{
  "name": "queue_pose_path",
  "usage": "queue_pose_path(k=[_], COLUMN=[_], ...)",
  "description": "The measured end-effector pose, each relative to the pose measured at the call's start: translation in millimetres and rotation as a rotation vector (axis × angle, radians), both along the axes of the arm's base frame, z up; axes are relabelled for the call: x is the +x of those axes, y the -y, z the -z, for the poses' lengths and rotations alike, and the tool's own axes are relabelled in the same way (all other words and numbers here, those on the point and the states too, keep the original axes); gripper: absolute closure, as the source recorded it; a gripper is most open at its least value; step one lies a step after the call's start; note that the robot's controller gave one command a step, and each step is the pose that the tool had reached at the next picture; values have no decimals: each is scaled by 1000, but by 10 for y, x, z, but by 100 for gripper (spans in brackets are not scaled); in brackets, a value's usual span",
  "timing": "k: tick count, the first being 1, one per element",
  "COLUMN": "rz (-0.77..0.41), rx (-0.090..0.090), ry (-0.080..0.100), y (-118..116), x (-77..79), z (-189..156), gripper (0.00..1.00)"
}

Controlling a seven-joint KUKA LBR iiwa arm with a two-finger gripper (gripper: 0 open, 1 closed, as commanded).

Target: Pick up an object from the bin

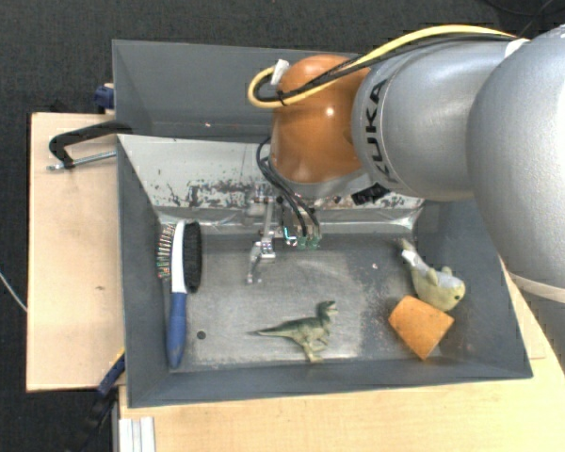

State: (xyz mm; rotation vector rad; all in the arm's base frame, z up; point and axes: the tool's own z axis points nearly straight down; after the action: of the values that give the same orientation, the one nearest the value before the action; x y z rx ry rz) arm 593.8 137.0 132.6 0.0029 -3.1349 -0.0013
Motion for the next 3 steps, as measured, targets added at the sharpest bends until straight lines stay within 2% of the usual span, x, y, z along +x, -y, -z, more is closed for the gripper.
queue_pose_path(k=[1,2,3], rz=[-10,-150,-152], rx=[-2,1,2], ry=[3,13,15], y=[518,914,898], x=[-835,-1012,-1000], z=[-152,616,597], gripper=[0,0,100])
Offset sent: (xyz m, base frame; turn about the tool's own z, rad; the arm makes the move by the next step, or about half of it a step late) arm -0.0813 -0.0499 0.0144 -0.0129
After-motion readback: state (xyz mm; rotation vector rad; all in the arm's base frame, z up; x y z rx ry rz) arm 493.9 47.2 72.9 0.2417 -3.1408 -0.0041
